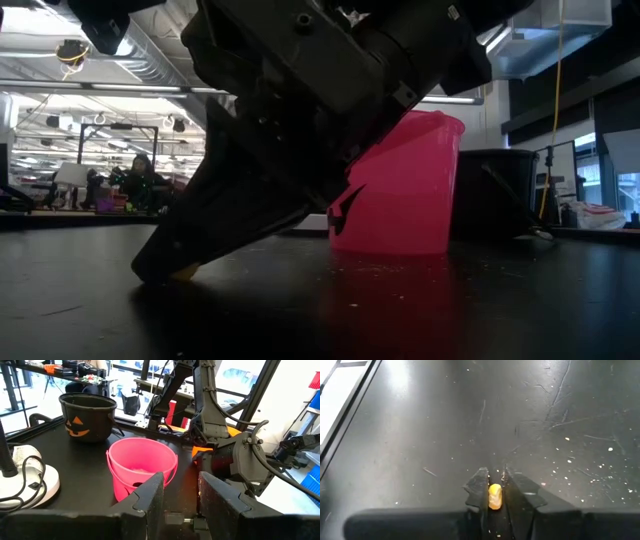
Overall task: Sort candy
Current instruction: Put the yellow candy into the orange bucket
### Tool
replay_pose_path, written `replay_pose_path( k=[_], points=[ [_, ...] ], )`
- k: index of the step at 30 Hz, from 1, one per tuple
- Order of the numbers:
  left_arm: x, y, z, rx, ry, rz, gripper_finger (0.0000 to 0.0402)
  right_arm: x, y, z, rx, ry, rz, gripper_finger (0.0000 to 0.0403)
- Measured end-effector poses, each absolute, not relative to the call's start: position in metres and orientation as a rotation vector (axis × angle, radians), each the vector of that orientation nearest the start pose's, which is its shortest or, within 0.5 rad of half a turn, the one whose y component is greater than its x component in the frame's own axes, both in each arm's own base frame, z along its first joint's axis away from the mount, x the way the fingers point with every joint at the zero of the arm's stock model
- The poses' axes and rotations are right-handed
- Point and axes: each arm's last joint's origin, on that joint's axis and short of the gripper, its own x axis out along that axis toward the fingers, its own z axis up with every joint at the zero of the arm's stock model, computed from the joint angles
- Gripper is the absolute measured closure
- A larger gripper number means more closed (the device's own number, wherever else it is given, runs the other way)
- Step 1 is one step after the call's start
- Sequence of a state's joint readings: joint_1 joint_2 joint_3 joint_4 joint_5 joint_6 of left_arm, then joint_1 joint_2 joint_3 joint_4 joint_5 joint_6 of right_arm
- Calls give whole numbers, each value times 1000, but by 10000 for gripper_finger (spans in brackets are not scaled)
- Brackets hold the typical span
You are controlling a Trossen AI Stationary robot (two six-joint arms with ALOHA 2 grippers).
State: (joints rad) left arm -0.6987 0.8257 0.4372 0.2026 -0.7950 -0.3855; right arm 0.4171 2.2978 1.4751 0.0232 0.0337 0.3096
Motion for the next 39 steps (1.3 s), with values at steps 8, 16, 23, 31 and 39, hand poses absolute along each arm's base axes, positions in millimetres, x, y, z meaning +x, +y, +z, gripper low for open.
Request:
replay_pose_path(
  k=[8,16,23,31,39],
  points=[
    [149,-98,244,-259,119,121,280,427,190,118,111,841,256,386],
    [149,-98,243,-259,122,121,280,414,188,162,97,838,248,387],
    [149,-98,243,-259,122,121,280,391,195,204,77,847,279,395],
    [149,-98,243,-257,124,118,280,333,212,263,35,901,336,389],
    [148,-98,243,-256,125,117,280,246,223,322,32,942,291,387]
  ],
)
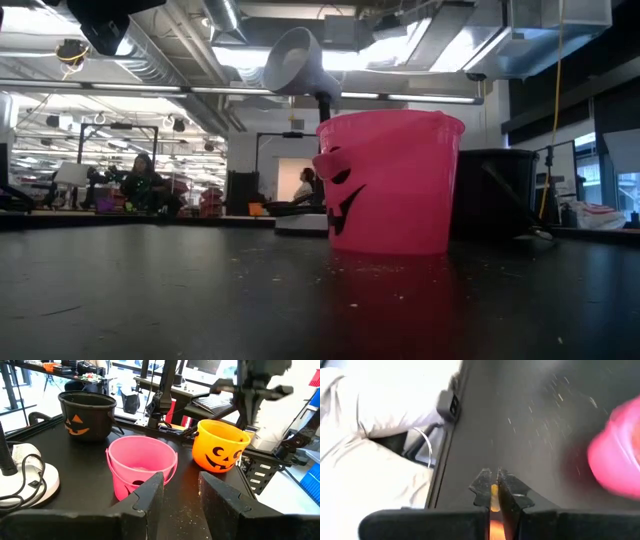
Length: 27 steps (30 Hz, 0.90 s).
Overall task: Sort candy
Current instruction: Put the yellow candy into the orange bucket, then return to Home Position
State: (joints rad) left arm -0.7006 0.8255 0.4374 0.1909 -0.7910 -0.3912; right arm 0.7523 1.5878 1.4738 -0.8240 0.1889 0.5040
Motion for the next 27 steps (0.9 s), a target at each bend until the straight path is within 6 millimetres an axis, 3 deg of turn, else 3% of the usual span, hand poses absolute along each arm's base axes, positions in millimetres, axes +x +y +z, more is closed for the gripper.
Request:
replay_pose_path(
  k=[7,11,17,27],
  points=[
    [148,-98,243,-256,125,117,280,171,218,342,84,1014,84,387],
    [148,-98,243,-256,125,117,280,148,223,342,116,1017,4,385],
    [148,-98,243,-256,125,117,280,137,230,339,186,1028,-12,355],
    [149,-98,244,-288,112,116,280,136,230,338,147,1002,-14,237]
  ],
)
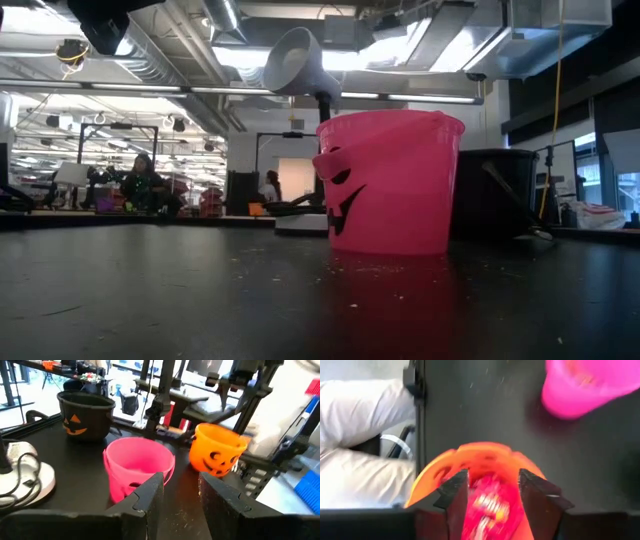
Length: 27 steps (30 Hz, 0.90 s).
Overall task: Sort candy
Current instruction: Return to Home Position
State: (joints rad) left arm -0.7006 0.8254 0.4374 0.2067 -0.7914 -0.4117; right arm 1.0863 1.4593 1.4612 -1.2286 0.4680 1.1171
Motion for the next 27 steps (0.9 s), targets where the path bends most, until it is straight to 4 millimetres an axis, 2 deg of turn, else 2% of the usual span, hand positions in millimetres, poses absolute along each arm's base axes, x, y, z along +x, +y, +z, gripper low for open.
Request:
replay_pose_path(
  k=[2,4,9,13,19,22,27],
  points=[
    [149,-99,249,-311,80,106,280,137,229,339,108,946,-30,227],
    [151,-99,264,-293,43,76,280,138,228,344,71,890,-39,225],
    [149,-93,344,-187,-99,15,280,140,223,377,-25,665,5,238],
    [152,-86,391,-68,-107,61,280,141,214,406,-134,451,19,253],
    [163,-77,445,-23,-188,27,280,143,162,437,-104,347,-97,271],
    [170,-72,467,35,-182,53,280,142,138,453,-73,318,-61,277],
    [168,-53,489,153,-48,59,280,127,97,476,-46,232,-6,281]
  ],
)
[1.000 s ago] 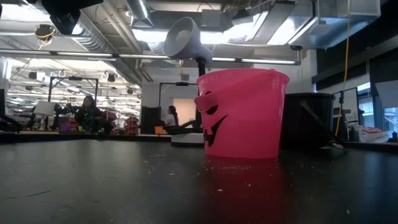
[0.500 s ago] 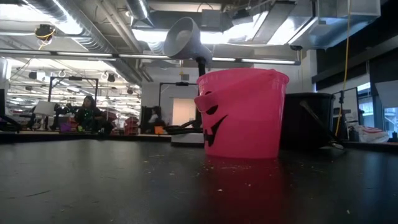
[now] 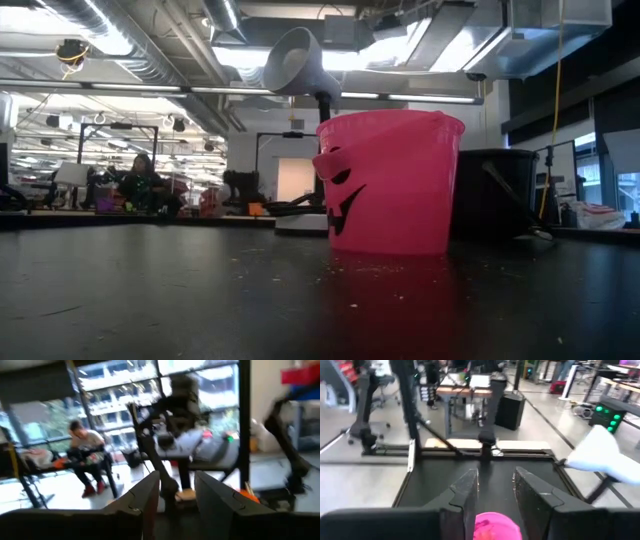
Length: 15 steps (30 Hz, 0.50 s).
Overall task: Sort candy
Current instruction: Return to Home Position
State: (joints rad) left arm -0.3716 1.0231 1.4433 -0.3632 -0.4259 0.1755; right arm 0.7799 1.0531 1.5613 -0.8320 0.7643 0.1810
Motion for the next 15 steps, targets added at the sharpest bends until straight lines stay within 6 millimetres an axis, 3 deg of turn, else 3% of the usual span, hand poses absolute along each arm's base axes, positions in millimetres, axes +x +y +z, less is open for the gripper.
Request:
replay_pose_path(
  k=[3,9,12,15],
  points=[
    [160,-42,490,138,-4,-3,280,114,77,480,-16,206,-32,281],
    [119,-24,482,56,-42,45,280,91,55,453,0,191,-45,282],
    [108,-19,465,11,-58,89,280,77,43,433,45,152,-42,282],
    [111,-20,435,25,5,87,280,69,35,407,39,120,-40,282]
  ],
)
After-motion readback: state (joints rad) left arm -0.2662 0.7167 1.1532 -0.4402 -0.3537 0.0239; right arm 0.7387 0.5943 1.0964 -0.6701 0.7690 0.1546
